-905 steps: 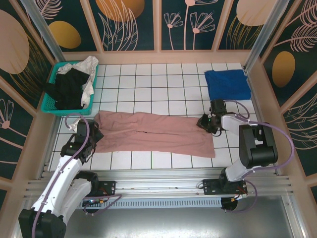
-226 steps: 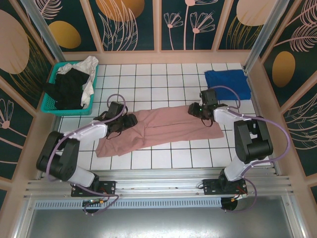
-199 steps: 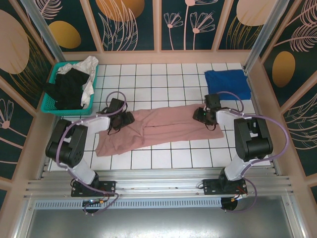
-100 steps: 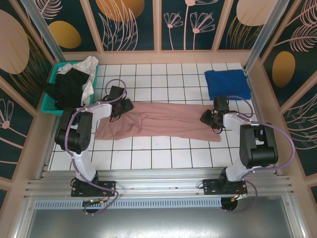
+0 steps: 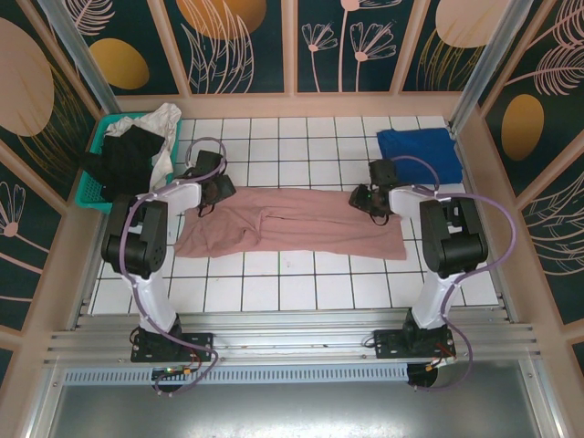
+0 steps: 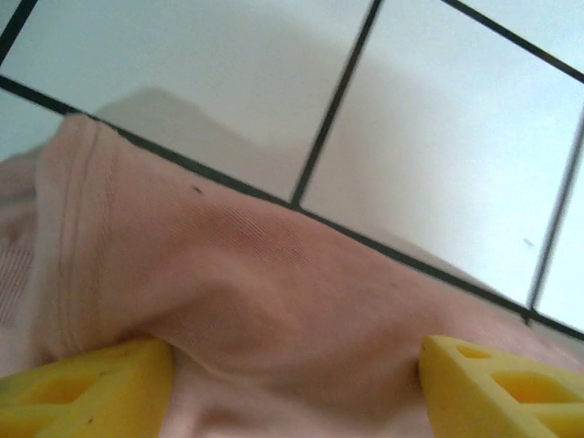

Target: Fold and stack the t-shirts

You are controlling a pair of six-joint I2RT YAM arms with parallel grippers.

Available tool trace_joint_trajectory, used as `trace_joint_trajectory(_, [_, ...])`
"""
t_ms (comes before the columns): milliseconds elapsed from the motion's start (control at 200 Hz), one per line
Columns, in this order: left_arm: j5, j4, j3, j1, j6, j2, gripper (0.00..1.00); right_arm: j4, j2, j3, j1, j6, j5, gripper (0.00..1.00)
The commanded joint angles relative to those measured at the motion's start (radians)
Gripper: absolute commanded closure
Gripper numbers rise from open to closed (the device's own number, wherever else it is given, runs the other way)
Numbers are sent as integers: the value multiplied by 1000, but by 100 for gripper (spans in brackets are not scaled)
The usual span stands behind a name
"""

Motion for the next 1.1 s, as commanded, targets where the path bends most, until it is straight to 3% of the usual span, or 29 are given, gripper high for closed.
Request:
trace_joint_trajectory(0, [35,-8,94,9,33,112,31,-60,-5,-75,-2,18,42,60])
trace_joint_trajectory(180, [117,1,336,9,53,297,33,-130,-140,-229,30,98,72,59])
trace_joint_trajectory(300, [268,8,607,6,82,473,35,-242,-210,-276,143,152,118,56])
trace_joint_trajectory(380, [365,-8,831,-14,84,593,32,-318,-252,-249,245,156,130,56])
trace_joint_trajectory(460, [379,-91,1078,-44,106,685,30,-316,-317,-223,290,138,128,55])
trace_joint_trajectory(520, [382,-113,1166,-56,108,695,28,-257,-363,-221,293,102,128,54])
trace_joint_trajectory(651, [356,-4,1022,-56,75,550,24,-95,-359,-226,306,-4,43,53])
trace_joint_trajectory(871, [273,193,472,-59,30,220,20,-36,-212,-186,372,-95,34,53])
trace_joint_trajectory(966, [253,193,388,-58,10,220,23,-45,-176,-181,382,-87,44,54])
trace_joint_trajectory(1096, [271,183,419,-59,-10,308,26,-108,-165,-174,428,-40,94,54])
